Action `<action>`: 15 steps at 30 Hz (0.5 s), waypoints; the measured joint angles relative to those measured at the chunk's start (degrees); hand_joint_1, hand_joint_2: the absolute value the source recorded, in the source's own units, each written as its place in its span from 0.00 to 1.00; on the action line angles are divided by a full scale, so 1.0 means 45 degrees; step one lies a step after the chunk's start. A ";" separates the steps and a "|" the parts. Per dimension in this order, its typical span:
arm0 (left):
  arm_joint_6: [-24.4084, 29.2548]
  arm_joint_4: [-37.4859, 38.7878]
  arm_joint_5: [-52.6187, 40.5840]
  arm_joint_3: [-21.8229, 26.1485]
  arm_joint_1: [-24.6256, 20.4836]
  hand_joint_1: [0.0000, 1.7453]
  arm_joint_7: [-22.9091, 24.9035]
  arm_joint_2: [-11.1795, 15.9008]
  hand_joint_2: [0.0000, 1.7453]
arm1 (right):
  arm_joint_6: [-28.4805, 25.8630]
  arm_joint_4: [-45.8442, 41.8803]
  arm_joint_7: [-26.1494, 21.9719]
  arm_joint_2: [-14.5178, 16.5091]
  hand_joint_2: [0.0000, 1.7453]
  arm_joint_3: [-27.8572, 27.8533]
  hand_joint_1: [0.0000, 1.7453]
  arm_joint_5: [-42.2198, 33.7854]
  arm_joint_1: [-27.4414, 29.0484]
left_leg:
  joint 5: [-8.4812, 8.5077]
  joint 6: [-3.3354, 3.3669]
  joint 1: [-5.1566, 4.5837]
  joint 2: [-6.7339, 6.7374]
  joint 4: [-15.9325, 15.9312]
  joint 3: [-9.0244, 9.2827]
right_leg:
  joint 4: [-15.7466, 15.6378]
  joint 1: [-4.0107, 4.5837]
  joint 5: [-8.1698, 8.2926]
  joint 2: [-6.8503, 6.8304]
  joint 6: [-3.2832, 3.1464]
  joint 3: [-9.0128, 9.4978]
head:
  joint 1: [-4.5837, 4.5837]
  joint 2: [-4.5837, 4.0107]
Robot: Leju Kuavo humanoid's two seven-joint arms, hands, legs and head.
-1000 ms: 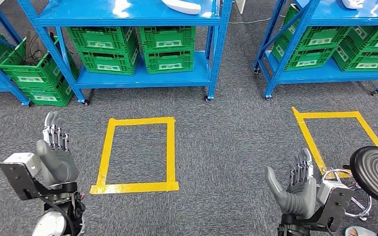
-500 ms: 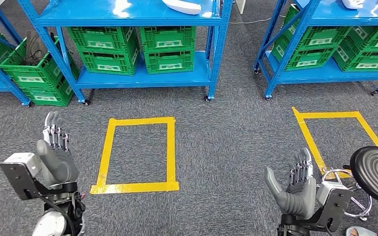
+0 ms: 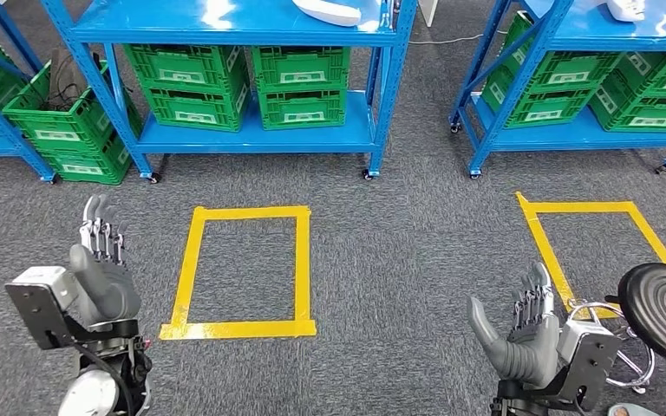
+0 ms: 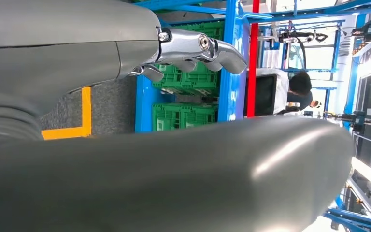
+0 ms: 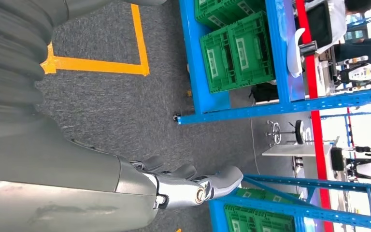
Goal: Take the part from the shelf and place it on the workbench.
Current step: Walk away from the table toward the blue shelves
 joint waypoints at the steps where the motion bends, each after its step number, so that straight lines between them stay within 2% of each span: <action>1: 0.0000 -0.0001 -0.0001 0.0000 0.0000 0.00 0.0000 -0.0001 0.00 | 0.0000 0.0002 0.0003 0.0000 1.00 0.0000 0.00 0.0003 -0.0006 | 0.0000 -0.0007 -0.0020 0.0000 -0.0002 0.0014 | -0.0874 0.0042 0.0455 -0.0011 -0.0119 0.0426 | 0.0024 0.0000; 3: 0.0000 -0.0005 -0.0005 0.0001 -0.0005 0.00 -0.0001 -0.0004 0.00 | 0.0004 -0.0008 0.0006 0.0002 1.00 0.0004 0.00 0.0007 -0.0038 | 0.0012 -0.0064 -0.0030 0.0004 -0.0013 0.0024 | -0.2563 0.0167 0.1012 -0.0092 -0.0392 0.1252 | 0.0001 0.0000; 4: 0.0000 -0.0005 -0.0006 0.0002 -0.0005 0.00 0.0000 -0.0004 0.00 | 0.0010 -0.0021 0.0009 0.0005 1.00 0.0005 0.00 0.0007 -0.0058 | 0.0020 -0.0114 0.0003 0.0023 -0.0021 0.0013 | -0.3037 0.0241 0.1102 -0.0135 -0.0515 0.1484 | -0.0013 0.0000; 6: 0.0000 -0.0009 -0.0006 0.0004 -0.0005 0.00 0.0004 -0.0002 0.00 | 0.0016 -0.0040 0.0016 0.0010 0.50 0.0007 0.00 0.0021 -0.0077 | 0.0057 -0.0243 0.0058 0.0064 -0.0085 0.0011 | -0.3326 0.0321 0.1144 -0.0167 -0.0669 0.1599 | -0.0003 0.0000; 8: -0.0001 -0.0033 -0.0018 0.0010 0.0000 0.00 -0.0009 -0.0001 0.00 | -0.0016 -0.0045 0.0129 0.0026 0.00 0.0011 0.00 0.0222 -0.0093 | 0.0004 -0.0350 0.0042 0.0090 -0.0073 -0.0023 | -0.3746 0.0204 0.1349 -0.0180 -0.0667 0.1878 | 0.0072 0.0000; 10: -0.0007 -0.0058 -0.0033 0.0026 -0.0008 0.00 -0.0038 0.0018 0.00 | -0.0079 -0.0033 0.0442 0.0057 0.00 0.0031 0.00 0.0661 -0.0168 | -0.0476 -0.0538 0.0109 0.0094 0.0710 -0.0390 | -0.4105 0.0020 0.1549 -0.0205 -0.0586 0.2143 | 0.0018 0.0000; 12: -0.0028 -0.0062 -0.0035 0.0039 0.0008 0.00 -0.0064 0.0046 0.00 | -0.0124 -0.0012 0.0765 0.0089 0.00 0.0069 0.00 0.1031 -0.0239 | -0.1165 -0.0828 0.0337 0.0103 0.2277 -0.1111 | -0.4132 -0.0090 0.1573 -0.0209 -0.0529 0.2165 | -0.0124 0.0000; 13: -0.0044 -0.0062 -0.0034 0.0045 0.0024 0.00 -0.0075 0.0057 0.00 | -0.0133 -0.0002 0.0874 0.0103 0.00 0.0097 0.00 0.1133 -0.0256 | -0.1317 -0.0979 0.0472 0.0119 0.2879 -0.1410 | -0.4101 -0.0157 0.1545 -0.0210 -0.0463 0.2159 | -0.0169 0.0000; 14: -0.0061 -0.0062 -0.0035 0.0050 0.0035 0.00 -0.0086 0.0061 0.00 | -0.0141 0.0005 0.0946 0.0118 0.00 0.0126 0.00 0.1196 -0.0270 | -0.1257 -0.1131 0.0603 0.0144 0.3082 -0.1521 | -0.4048 -0.0240 0.1500 -0.0211 -0.0374 0.2157 | -0.0199 0.0000; 15: -0.0077 -0.0062 -0.0036 0.0055 0.0037 0.00 -0.0095 0.0064 0.00 | -0.0146 0.0008 0.0996 0.0136 0.00 0.0156 0.00 0.1235 -0.0286 | -0.0972 -0.1286 0.0733 0.0183 0.2775 -0.1380 | -0.3964 -0.0343 0.1436 -0.0212 -0.0259 0.2156 | -0.0222 0.0000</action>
